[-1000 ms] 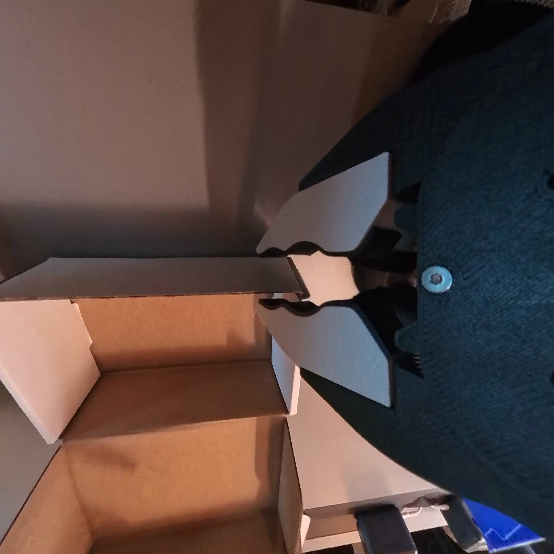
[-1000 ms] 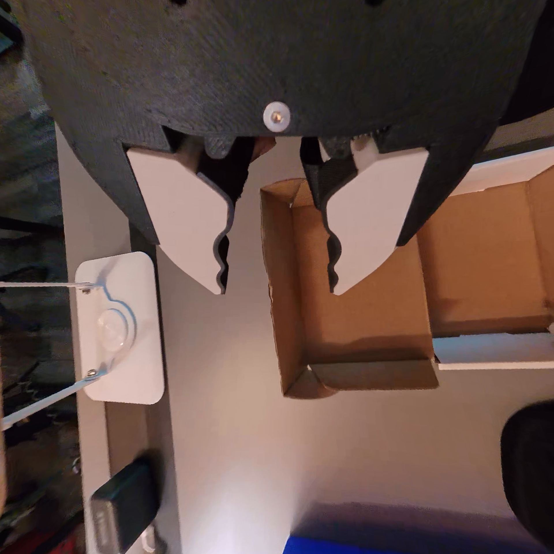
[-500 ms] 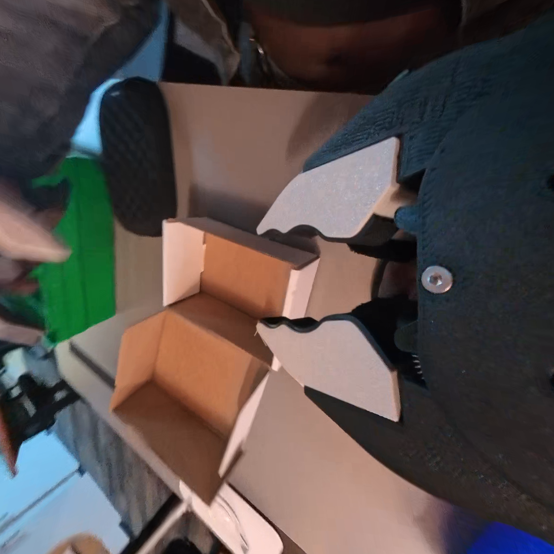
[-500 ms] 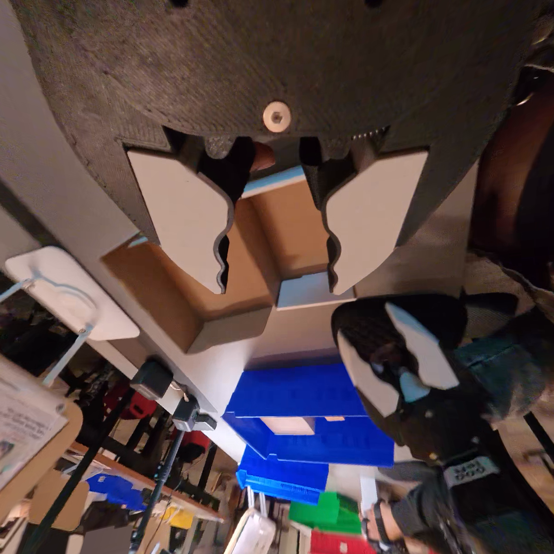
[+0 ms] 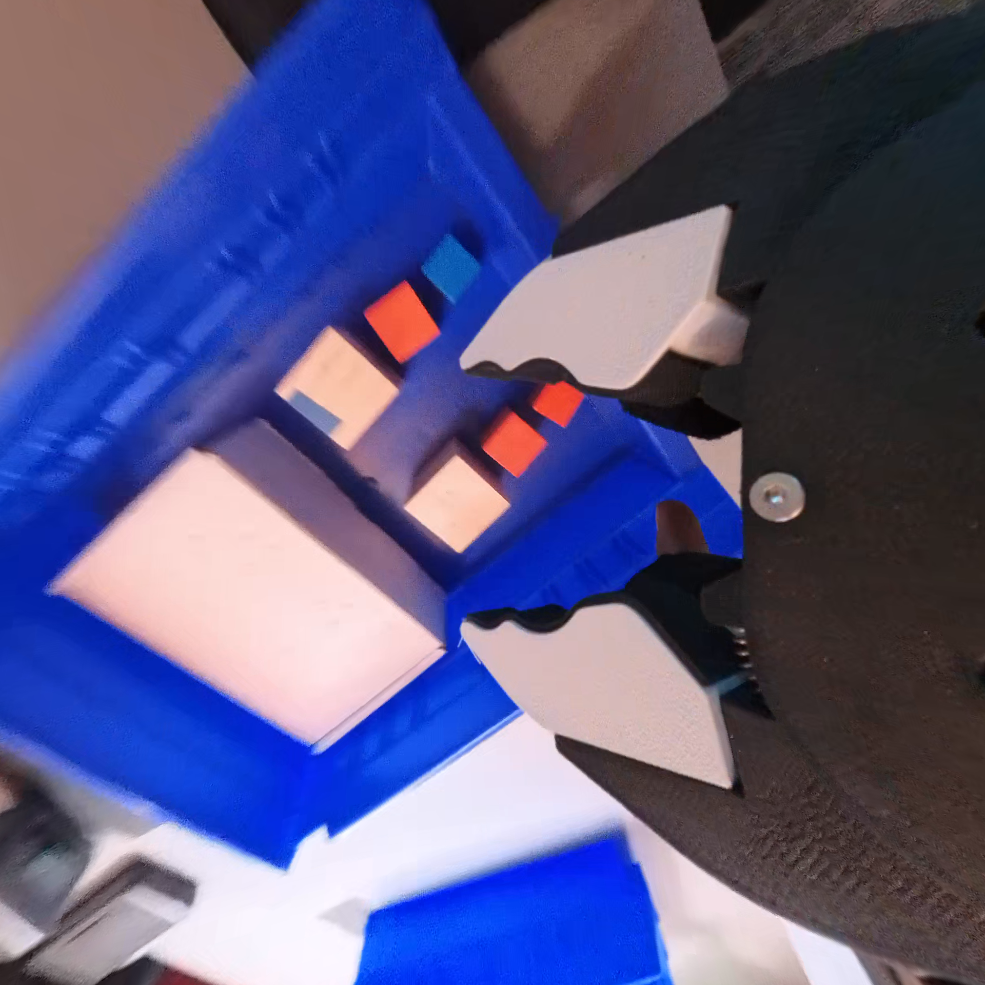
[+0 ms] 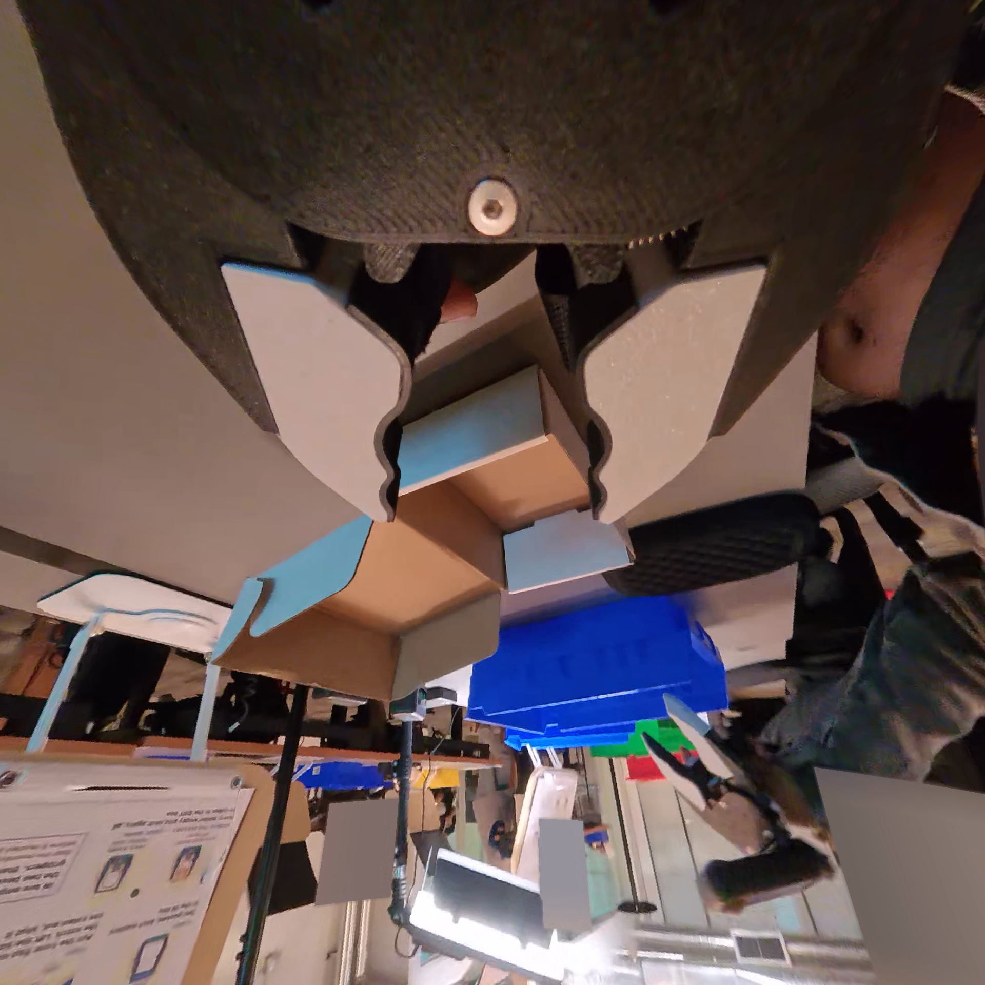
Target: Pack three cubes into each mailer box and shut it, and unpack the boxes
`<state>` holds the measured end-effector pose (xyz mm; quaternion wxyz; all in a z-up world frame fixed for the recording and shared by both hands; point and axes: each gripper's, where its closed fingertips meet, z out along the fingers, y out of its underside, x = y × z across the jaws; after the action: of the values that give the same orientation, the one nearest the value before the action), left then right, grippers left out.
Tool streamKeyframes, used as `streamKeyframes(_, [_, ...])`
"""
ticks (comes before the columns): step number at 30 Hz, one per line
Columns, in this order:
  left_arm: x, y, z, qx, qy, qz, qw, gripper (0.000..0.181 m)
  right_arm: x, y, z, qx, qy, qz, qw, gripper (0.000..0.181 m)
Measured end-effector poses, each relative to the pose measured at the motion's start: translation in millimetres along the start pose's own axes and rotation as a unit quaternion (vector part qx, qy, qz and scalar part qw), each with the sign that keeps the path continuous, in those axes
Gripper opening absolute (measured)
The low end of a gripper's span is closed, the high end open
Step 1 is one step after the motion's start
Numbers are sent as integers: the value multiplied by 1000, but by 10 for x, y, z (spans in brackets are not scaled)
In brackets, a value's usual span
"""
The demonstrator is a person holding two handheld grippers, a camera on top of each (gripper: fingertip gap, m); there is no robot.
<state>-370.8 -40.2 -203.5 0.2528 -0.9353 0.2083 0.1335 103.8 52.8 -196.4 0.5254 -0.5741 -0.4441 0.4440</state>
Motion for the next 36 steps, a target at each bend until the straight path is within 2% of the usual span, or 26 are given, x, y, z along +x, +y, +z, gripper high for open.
streamKeyframes(5, [-110,307,428,-134,62,-55,988,88,-5,35,22,-12,-1,-3,1000,68])
streamKeyframes(8, [-46,331,554,-144,89,-72,983,83,7,17,7,-4,-3,5,1000,67])
streamKeyframes(11, [-35,427,614,-172,84,-17,981,80,4,16,4,-3,-5,7,1000,65])
streamKeyframes(15, [42,382,653,-154,114,94,977,69,-20,22,9,-6,-8,-3,1000,62])
streamKeyframes(19, [-2,363,667,-154,133,144,968,62,-34,28,13,-8,-10,-7,1000,61])
streamKeyframes(28, [-54,417,759,-170,147,298,928,48,-35,30,11,-9,-13,-5,1000,57])
streamKeyframes(31, [-88,394,721,-177,141,304,925,47,-34,35,14,-10,-13,-6,1000,57])
streamKeyframes(36, [-354,116,346,-163,61,249,953,46,-35,43,19,-13,-14,-5,1000,56])
